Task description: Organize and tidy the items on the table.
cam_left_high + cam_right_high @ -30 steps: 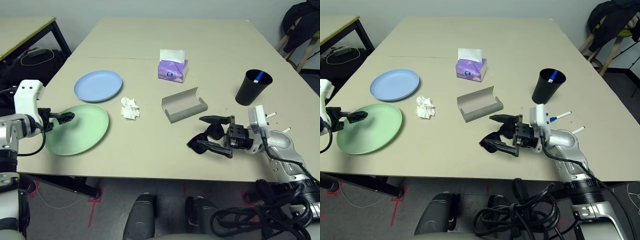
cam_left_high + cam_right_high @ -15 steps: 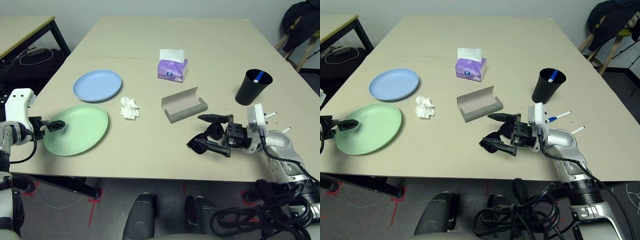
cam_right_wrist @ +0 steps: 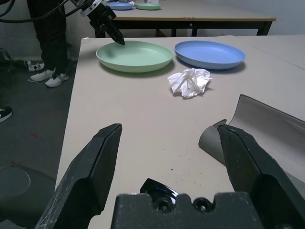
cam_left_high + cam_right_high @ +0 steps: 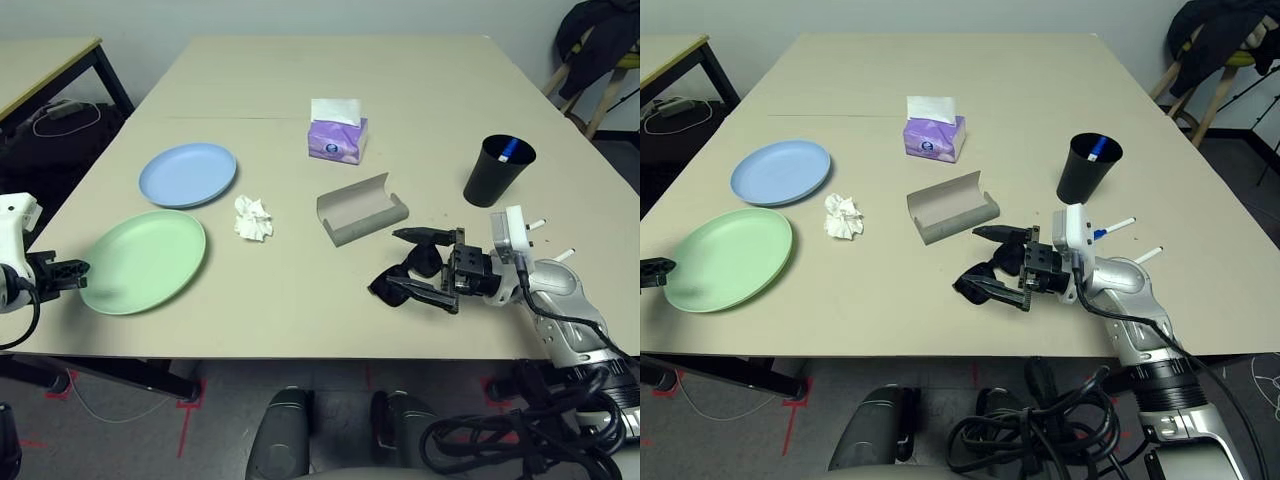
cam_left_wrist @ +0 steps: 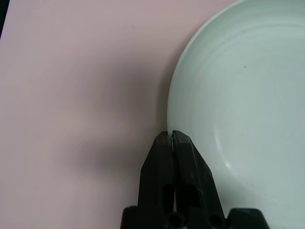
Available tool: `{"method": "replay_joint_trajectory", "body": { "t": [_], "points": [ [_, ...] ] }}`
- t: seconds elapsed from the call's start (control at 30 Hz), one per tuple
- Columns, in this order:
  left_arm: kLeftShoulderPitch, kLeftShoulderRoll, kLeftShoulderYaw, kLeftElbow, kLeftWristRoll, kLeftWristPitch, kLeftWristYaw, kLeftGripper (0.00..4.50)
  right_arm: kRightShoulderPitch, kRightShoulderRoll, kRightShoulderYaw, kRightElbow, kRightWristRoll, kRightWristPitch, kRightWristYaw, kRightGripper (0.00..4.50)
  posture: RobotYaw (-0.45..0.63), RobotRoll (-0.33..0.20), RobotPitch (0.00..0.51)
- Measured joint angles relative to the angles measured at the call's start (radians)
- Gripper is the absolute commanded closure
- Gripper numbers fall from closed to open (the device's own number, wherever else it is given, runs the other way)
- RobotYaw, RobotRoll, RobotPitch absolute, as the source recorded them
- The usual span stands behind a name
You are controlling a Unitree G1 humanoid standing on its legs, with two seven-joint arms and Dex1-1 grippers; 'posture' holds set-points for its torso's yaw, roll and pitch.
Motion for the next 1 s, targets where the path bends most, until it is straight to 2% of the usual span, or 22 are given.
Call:
{"method": "replay_joint_trajectory", "body": {
  "t": [0.33,0.53,0.67,0.8,0.9,1.0],
  "points": [
    [-0.006,-0.017,0.070,-0.112,-0.062,0.209,0.014,4.47,-0.006,0.000,0.000,0.001,-0.001,0.000,-0.003,0.00,0.15,0.000,0.094],
    [-0.106,-0.093,0.130,-0.222,-0.117,0.357,0.097,4.47,-0.012,0.002,0.004,0.002,-0.001,0.000,-0.003,0.00,0.15,0.000,0.095],
    [-0.190,-0.097,0.132,-0.260,-0.133,0.418,0.130,4.47,-0.015,0.004,0.007,0.003,-0.001,0.000,-0.003,0.00,0.15,0.000,0.093],
    [-0.261,-0.095,0.132,-0.231,-0.132,0.426,0.155,4.47,-0.016,0.008,0.009,0.003,-0.001,0.000,-0.004,0.00,0.15,0.000,0.090],
    [-0.334,-0.102,0.134,-0.142,-0.123,0.403,0.201,4.47,-0.017,0.014,0.013,0.003,-0.001,0.000,-0.009,0.00,0.15,0.000,0.089],
    [-0.431,-0.149,0.159,-0.041,-0.096,0.327,0.298,4.47,-0.023,0.017,0.017,0.002,-0.002,0.001,-0.020,0.00,0.15,0.000,0.088]
  ]
}}
